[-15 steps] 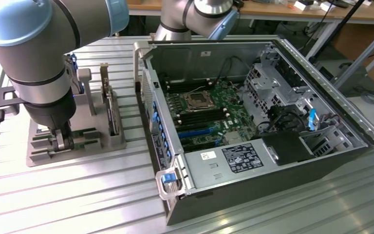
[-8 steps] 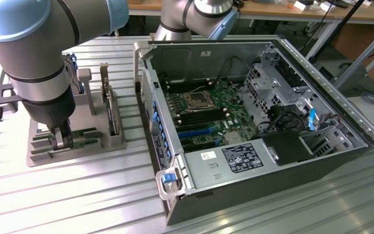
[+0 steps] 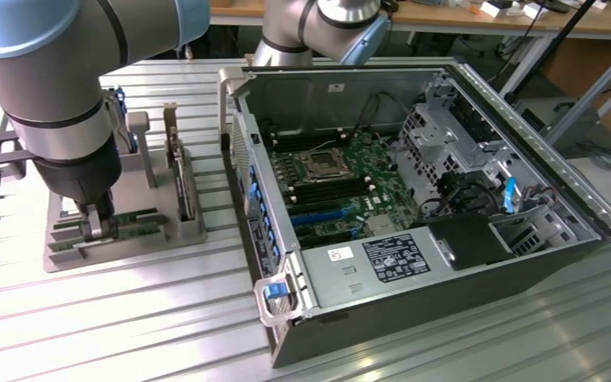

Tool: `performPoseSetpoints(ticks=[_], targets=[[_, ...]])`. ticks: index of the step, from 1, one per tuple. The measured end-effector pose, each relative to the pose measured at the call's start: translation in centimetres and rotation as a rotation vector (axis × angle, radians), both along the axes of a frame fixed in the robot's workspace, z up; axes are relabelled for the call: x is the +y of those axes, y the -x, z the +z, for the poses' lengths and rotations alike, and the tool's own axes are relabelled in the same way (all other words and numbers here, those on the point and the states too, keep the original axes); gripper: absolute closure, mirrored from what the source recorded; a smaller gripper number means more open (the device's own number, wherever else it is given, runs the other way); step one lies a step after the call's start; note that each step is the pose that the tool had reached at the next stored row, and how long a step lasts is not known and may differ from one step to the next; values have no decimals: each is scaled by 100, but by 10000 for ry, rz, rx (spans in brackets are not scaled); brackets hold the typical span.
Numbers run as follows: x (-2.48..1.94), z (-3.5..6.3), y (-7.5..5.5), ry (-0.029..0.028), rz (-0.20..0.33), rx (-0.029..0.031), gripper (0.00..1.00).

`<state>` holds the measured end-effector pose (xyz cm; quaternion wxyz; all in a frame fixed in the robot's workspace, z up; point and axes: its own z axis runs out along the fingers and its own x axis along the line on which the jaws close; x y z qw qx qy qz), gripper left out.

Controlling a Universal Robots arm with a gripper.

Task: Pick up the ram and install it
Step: 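Pick up the ram and move it above insertion slot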

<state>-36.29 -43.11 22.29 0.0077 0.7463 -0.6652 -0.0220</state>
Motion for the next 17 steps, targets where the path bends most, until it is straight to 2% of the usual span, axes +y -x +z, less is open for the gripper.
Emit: performPoseSetpoints(ticks=[9,17], targets=[[0,73,0,0,0,0,87],[0,214,0,0,0,0,87]])
